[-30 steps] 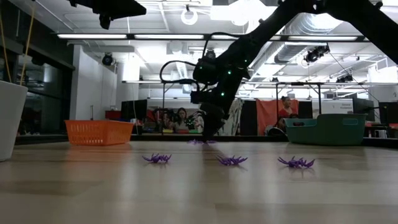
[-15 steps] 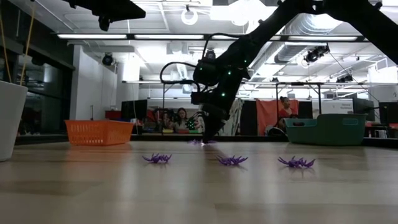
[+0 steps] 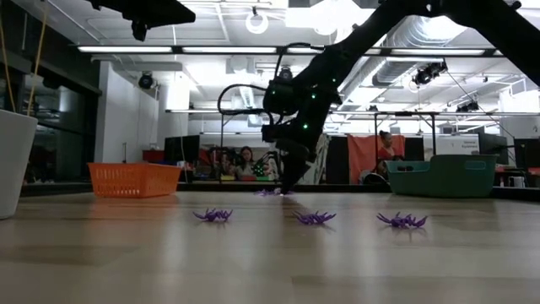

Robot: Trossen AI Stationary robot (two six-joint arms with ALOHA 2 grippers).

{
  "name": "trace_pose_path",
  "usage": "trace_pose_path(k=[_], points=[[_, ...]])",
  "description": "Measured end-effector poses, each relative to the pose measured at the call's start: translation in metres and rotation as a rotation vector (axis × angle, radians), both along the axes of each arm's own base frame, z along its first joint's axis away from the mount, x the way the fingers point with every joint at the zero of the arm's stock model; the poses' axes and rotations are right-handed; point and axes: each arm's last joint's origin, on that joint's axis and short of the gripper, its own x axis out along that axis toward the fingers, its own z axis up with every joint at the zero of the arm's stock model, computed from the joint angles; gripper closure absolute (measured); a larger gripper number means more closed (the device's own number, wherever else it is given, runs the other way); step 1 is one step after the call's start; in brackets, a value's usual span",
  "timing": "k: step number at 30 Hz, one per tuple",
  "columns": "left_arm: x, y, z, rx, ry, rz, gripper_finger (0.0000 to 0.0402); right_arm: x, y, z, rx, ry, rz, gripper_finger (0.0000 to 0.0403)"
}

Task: Sort Halloween decoration
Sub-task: Put the violet hat toy into the gray bin

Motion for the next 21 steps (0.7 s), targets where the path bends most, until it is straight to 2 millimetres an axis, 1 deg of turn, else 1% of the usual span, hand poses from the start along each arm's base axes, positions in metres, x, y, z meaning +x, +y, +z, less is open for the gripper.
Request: trace_pose_path(k=[3,7,11,13,15,17,21], points=[[-0.004,0.000,0.003,0.001,-0.020,0.007,0.0401,-0.002,-0.001,0.012,-0.003,-0.028,-0.012,0.0402],[-0.008,0.001,0.006,0.009,-0.039,0.012,0.0401,-0.007,0.002,0.025,0.048,-0.037,-0.006,0.0402],[-0.011,0.001,0.008,0.033,-0.041,0.022,0.0401,-0.012,0.013,0.045,0.081,-0.062,0.028,0.0403],[-0.012,0.001,0.008,0.036,-0.040,0.038,0.0401,-0.017,0.021,0.054,0.093,-0.080,0.047,0.0403],[-0.012,0.001,0.007,0.037,-0.031,0.044,0.0401,-0.028,0.032,0.060,0.097,-0.084,0.062,0.0403],[-0.012,0.001,0.007,0.037,-0.024,0.044,0.0401,-0.044,0.044,0.063,0.105,-0.098,0.052,0.0403],[-0.012,0.001,0.004,0.018,0.000,0.046,0.0401,-0.086,0.075,0.059,0.150,-0.151,-0.030,0.0403]])
